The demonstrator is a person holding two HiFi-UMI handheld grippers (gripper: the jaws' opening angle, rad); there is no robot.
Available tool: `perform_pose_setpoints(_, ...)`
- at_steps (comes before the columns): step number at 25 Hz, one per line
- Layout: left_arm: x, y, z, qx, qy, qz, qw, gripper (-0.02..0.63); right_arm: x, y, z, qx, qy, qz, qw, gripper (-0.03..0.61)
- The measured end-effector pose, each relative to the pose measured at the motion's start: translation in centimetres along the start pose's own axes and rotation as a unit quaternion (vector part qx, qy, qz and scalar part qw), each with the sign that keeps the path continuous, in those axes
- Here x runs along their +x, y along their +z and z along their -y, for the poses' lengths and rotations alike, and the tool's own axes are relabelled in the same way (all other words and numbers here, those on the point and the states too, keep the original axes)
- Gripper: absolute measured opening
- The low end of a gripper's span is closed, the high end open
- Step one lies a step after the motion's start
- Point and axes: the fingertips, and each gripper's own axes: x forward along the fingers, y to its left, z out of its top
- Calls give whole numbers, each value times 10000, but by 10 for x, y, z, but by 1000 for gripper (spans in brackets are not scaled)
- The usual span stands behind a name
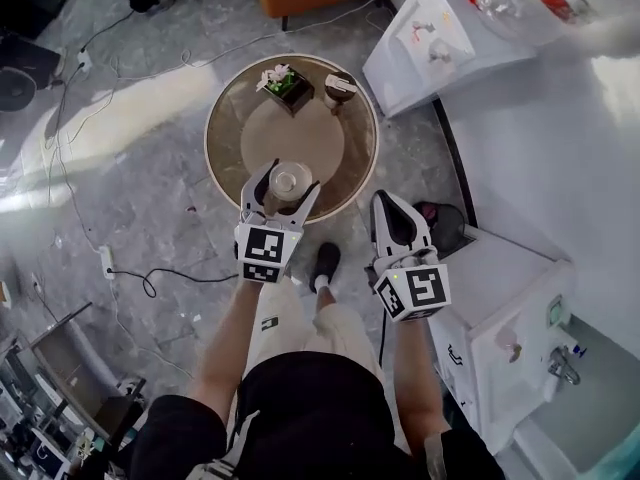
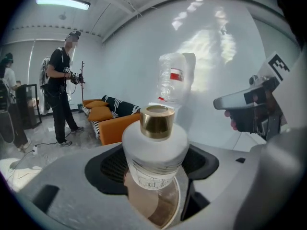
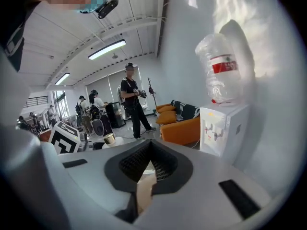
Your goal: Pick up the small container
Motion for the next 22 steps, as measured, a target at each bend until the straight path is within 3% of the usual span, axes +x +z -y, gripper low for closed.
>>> perform_pose_setpoints(9,-101,42,62,-267,243,269,9990,344,-97,26,-34,-250,260,317,9988,3)
perform_pose_setpoints(16,-150,80,97,-179,396,469,9980,344,-138,47,-38,-309,437,546,9971,3)
perform_pose_setpoints(22,-194,113,113,-470,446,673,9956,344,-163,83,-52,-532,659,888,9924,3)
